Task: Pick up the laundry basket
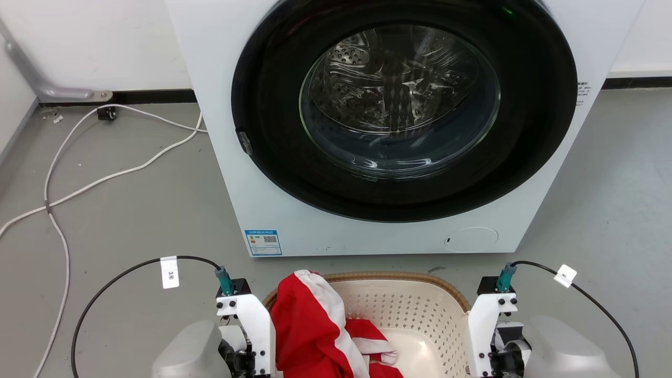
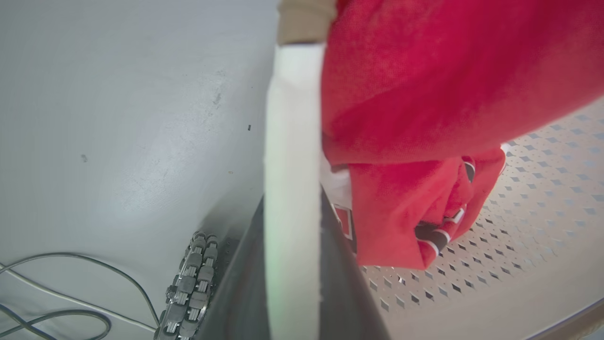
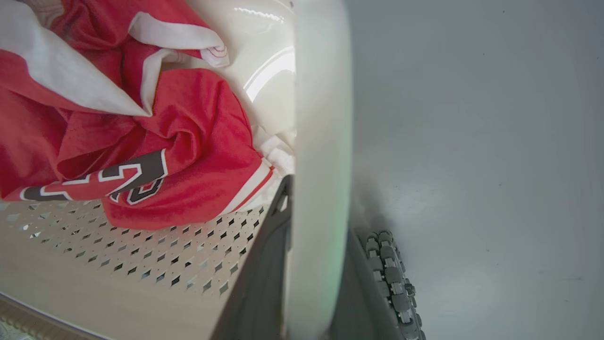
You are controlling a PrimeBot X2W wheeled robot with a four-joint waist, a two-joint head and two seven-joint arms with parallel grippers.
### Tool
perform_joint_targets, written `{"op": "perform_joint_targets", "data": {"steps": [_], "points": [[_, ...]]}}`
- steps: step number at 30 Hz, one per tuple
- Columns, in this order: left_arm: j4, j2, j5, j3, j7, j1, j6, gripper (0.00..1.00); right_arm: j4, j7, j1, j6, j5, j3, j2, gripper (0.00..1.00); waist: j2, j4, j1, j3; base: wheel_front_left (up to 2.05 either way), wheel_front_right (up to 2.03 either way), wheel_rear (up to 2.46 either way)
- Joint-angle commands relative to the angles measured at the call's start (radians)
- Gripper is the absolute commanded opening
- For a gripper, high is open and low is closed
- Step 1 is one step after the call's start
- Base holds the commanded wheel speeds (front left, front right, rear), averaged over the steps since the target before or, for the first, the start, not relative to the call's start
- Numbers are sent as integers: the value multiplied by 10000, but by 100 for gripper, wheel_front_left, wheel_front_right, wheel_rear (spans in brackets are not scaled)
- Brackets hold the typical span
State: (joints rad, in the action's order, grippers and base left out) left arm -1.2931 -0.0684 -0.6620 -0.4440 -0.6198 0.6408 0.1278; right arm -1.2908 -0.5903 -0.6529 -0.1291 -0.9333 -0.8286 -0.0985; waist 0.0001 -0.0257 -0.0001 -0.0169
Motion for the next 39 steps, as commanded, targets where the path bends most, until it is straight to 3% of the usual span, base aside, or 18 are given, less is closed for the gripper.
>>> {"op": "perform_joint_targets", "data": {"steps": [1, 39], "points": [[52, -1, -31, -16, 55, -82, 48, 0, 15, -30, 158, -29, 34, 0, 60, 0, -1, 6, 1, -1, 0, 0, 0], [54, -87, -460, -439, 276, -55, 47, 0, 13, -242, 259, -29, 89, 246, 150, 0, -1, -37, 1, 12, 0, 0, 0]]}}
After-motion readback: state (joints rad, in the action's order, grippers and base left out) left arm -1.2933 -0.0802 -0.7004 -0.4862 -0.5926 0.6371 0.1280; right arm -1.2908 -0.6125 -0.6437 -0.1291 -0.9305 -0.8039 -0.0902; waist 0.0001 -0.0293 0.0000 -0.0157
